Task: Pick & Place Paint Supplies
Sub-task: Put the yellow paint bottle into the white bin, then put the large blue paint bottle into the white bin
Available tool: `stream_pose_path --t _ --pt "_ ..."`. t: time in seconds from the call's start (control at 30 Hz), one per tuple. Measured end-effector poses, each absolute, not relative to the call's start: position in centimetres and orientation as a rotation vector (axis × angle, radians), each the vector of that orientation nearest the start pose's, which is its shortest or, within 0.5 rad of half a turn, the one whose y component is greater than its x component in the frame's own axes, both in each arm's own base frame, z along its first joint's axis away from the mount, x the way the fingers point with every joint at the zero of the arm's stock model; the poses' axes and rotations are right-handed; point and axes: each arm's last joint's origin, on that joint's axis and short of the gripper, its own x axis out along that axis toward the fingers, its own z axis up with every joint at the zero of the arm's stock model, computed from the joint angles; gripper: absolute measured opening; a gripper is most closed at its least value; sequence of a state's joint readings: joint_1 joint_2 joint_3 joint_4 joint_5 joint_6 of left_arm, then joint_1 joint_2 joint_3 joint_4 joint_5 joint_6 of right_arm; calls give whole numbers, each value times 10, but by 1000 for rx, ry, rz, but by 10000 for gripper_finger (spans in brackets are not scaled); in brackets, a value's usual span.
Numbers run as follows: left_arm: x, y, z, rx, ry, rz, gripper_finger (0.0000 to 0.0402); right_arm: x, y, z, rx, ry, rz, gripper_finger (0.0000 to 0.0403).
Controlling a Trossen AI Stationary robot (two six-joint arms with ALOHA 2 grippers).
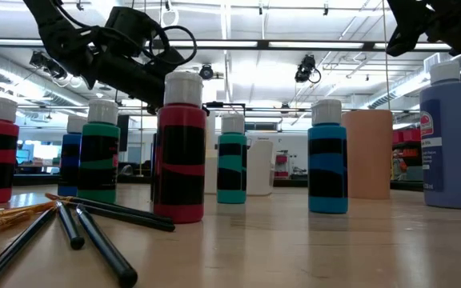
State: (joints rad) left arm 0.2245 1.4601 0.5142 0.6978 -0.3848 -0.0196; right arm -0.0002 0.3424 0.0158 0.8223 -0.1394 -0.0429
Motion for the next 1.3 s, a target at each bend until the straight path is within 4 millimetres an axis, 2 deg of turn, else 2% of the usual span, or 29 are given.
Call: stream_pose_path --t 0.27,0.5,0.7,0.9,1.1,1.3 --pt "264 71 185 25 230 620 188 108 6 215 -61 -483 219 171" --pt "264 63 215 71 136 587 199 111 10 206 -74 -386 358 171" --pt "249 52 243 103 59 560 199 116 11 199 -48 -305 389 172" --pt "231 47 263 94 19 551 199 119 15 194 -20 -249 527 190" --pt "219 45 275 91 -11 552 199 122 16 180 26 -91 596 210" --pt "218 45 276 94 -17 552 199 123 17 171 20 -10 611 205"
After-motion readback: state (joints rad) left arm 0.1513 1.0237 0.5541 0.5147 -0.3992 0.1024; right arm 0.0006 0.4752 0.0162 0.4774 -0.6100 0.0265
